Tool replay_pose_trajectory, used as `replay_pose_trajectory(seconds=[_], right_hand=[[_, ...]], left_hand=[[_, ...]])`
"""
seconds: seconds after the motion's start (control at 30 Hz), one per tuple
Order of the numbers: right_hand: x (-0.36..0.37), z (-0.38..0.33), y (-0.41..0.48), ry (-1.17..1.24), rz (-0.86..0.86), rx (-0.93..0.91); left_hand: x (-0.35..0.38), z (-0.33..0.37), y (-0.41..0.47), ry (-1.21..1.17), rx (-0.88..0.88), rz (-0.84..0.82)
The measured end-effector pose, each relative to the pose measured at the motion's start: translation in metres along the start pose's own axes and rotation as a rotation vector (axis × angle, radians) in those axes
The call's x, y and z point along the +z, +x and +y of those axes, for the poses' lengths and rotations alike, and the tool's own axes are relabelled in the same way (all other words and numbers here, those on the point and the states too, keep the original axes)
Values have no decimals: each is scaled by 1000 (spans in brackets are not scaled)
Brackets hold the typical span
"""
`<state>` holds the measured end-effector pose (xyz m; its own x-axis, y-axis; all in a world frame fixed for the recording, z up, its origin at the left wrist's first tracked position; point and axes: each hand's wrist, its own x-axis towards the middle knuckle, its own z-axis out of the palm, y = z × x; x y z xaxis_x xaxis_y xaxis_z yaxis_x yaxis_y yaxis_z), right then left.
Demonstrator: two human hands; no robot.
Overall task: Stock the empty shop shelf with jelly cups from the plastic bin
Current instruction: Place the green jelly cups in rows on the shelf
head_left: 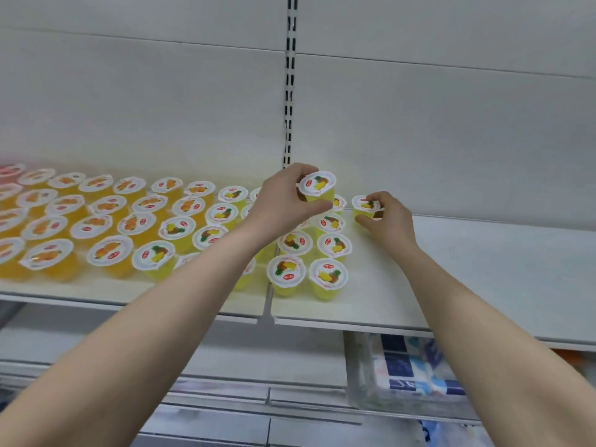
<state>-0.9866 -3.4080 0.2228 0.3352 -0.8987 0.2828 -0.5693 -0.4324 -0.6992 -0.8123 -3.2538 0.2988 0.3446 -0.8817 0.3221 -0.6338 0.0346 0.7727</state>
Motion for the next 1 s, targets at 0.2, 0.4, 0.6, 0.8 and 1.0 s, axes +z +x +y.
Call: replay_pose_trajectory(seconds=[0.2, 0.4, 0.6, 0.8, 1.0], right_hand=[[-20, 8, 3, -123, -126, -124], [-49, 18, 1, -210, -54, -210], [-60, 23, 1, -246, 24, -285], [-60, 20, 3, -257, 43, -310], [-58, 16, 5, -266, 49, -314]], left_hand=[[28, 8, 13, 126, 96, -61], [68, 15, 26, 403, 158, -186], [95, 8, 31, 747, 200, -224], [98, 7, 31, 810, 179, -276], [100, 8, 30, 821, 190, -246]])
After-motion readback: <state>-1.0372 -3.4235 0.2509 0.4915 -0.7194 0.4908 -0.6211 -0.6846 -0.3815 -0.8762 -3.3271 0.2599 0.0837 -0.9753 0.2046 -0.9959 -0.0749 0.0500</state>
